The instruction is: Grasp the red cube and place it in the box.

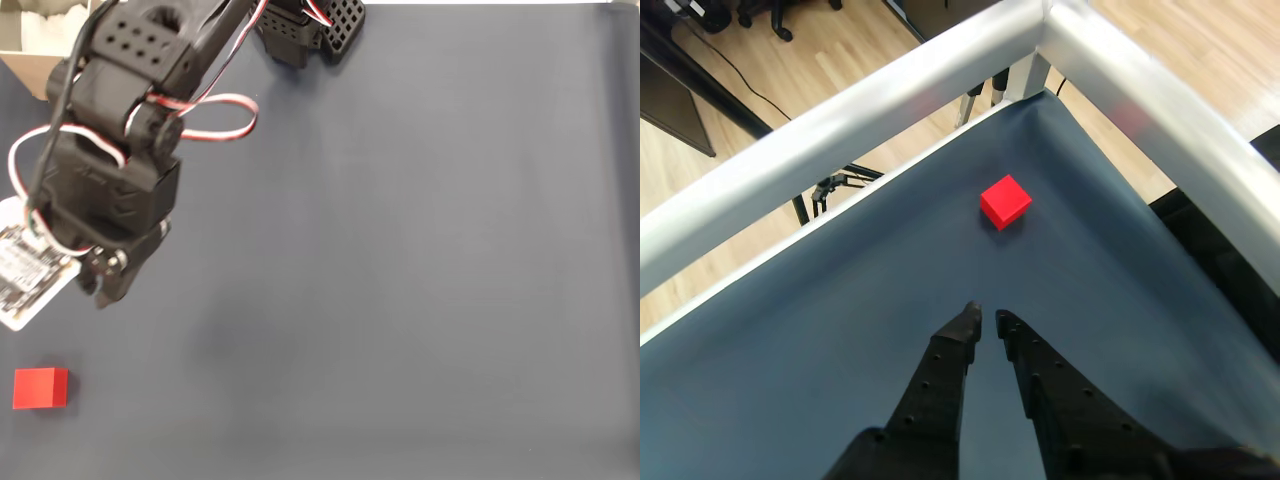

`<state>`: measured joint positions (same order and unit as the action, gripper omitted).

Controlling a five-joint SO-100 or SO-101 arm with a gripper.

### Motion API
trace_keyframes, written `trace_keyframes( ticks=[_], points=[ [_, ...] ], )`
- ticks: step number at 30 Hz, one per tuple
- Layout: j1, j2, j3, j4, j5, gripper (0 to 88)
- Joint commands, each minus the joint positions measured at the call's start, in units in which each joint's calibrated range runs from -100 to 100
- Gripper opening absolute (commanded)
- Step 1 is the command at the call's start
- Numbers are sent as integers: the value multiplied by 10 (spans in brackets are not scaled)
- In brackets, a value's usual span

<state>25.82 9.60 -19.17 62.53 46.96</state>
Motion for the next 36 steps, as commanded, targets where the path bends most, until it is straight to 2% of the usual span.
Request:
trace_keyframes(
  ticks=[1, 18, 36],
  points=[
    [12, 21, -61, -22, 11, 40],
    [54, 122, -93, -122, 51, 219],
    [83, 172, -92, -185, 57, 327]
  ],
)
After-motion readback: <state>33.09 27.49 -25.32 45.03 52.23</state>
